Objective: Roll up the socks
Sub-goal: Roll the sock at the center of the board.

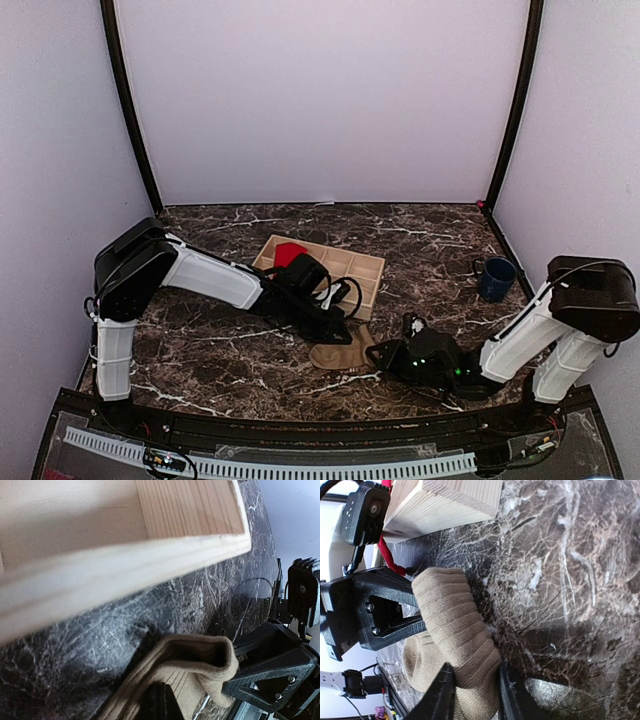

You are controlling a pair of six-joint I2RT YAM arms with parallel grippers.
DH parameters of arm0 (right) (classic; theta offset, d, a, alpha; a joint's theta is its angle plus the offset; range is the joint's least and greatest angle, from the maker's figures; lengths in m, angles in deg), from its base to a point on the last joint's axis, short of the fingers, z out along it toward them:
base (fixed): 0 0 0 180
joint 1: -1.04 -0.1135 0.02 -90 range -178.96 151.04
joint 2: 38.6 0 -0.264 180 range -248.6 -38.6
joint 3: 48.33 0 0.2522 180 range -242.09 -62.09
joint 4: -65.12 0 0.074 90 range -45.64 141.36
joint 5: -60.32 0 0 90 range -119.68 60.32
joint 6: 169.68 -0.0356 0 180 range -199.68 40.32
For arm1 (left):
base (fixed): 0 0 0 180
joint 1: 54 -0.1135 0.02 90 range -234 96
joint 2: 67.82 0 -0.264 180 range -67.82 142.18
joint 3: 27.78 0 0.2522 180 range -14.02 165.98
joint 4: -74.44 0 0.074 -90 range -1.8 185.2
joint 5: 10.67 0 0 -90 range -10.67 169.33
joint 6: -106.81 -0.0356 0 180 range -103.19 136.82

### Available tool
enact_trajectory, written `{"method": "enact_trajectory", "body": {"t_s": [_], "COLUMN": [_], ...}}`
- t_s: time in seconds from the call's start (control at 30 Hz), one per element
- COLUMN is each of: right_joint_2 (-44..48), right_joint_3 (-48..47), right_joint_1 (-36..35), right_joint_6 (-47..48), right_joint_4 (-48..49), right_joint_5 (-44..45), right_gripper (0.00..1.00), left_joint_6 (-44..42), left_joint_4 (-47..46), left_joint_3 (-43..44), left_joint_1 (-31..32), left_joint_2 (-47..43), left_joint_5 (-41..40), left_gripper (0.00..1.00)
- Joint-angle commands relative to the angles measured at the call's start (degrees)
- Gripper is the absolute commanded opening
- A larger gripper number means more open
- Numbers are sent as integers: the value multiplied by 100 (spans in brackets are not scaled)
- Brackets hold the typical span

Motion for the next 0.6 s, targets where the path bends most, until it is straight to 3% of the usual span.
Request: {"method": "enact_trajectory", "body": {"t_s": [0.0, 0.33, 0.57], "right_joint_2": [-66, 449, 449], "right_joint_3": [-144, -700, -1674], "right_joint_1": [-93, -68, -59], "right_joint_6": [25, 852, 2080], "right_joint_4": [-188, -1455, -3077], "right_joint_5": [296, 479, 445], "right_gripper": [22, 5, 4], "left_joint_6": [-62, 139, 489], "left_joint_4": [617, 439, 317], "left_joint_3": [-148, -512, -700], "left_joint_1": [-21, -36, -37], "left_joint_2": [122, -230, -628], "left_joint_5": [-16, -25, -62], "left_gripper": [0, 1, 22]}}
